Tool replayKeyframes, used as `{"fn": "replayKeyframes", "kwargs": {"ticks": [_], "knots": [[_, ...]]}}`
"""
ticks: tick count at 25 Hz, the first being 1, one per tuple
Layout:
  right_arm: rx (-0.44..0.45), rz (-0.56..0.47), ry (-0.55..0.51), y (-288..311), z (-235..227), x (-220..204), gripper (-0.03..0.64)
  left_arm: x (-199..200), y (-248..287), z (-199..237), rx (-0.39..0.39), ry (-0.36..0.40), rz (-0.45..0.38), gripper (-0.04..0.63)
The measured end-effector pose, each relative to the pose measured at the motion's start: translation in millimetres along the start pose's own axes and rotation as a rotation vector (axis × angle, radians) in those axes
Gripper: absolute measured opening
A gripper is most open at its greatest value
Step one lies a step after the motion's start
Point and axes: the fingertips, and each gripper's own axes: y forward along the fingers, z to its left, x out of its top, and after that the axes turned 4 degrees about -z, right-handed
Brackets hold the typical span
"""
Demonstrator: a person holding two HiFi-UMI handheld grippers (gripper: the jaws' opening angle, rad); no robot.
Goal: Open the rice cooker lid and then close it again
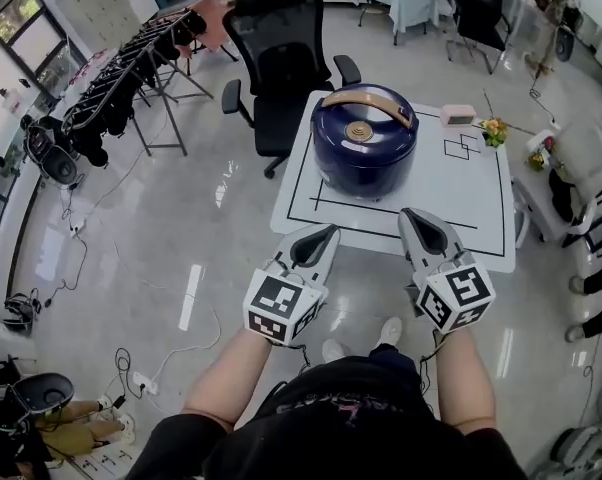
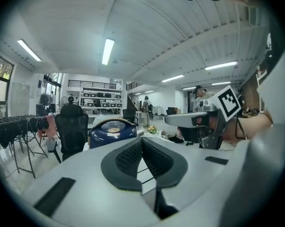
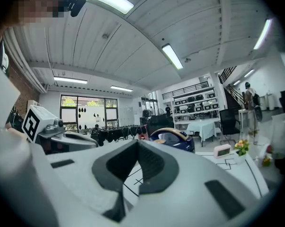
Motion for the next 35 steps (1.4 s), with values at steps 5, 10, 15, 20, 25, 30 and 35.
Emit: {"fn": "replayKeyframes", "kwargs": {"ticks": [5, 10, 15, 20, 25, 30, 35], "knots": [[-0.028, -0.007, -0.019, -30.4, -23.7, 7.9, 0.002, 9.2, 16.7, -27.6, -0.006, 0.001, -0.025, 0.003], [-0.006, 0.004, -0.029, -55.3, -44.8, 10.2, 0.002, 17.0, 30.4, -45.5, 0.063, -0.03, -0.056, 0.003], [0.047, 0.012, -0.031, -75.2, -63.0, 12.2, 0.002, 17.6, 43.9, -72.1, 0.121, -0.048, -0.056, 0.003], [0.102, 0.008, -0.021, -86.7, -69.7, 12.5, 0.002, 17.5, 44.3, -94.4, 0.162, -0.025, -0.033, 0.003], [0.149, -0.007, -0.004, -97.8, -73.6, 10.1, 0.001, 18.4, 39.9, -112.1, 0.208, 0.003, -0.016, 0.003], [0.182, -0.015, 0.004, -109.8, -73.2, 7.7, 0.001, 18.9, 32.0, -128.8, 0.24, 0.016, -0.017, 0.003], [0.201, -0.014, -0.001, -117.2, -75.4, 9.8, 0.001, 16.4, 31.6, -138.5, 0.258, 0.002, -0.018, 0.003]]}}
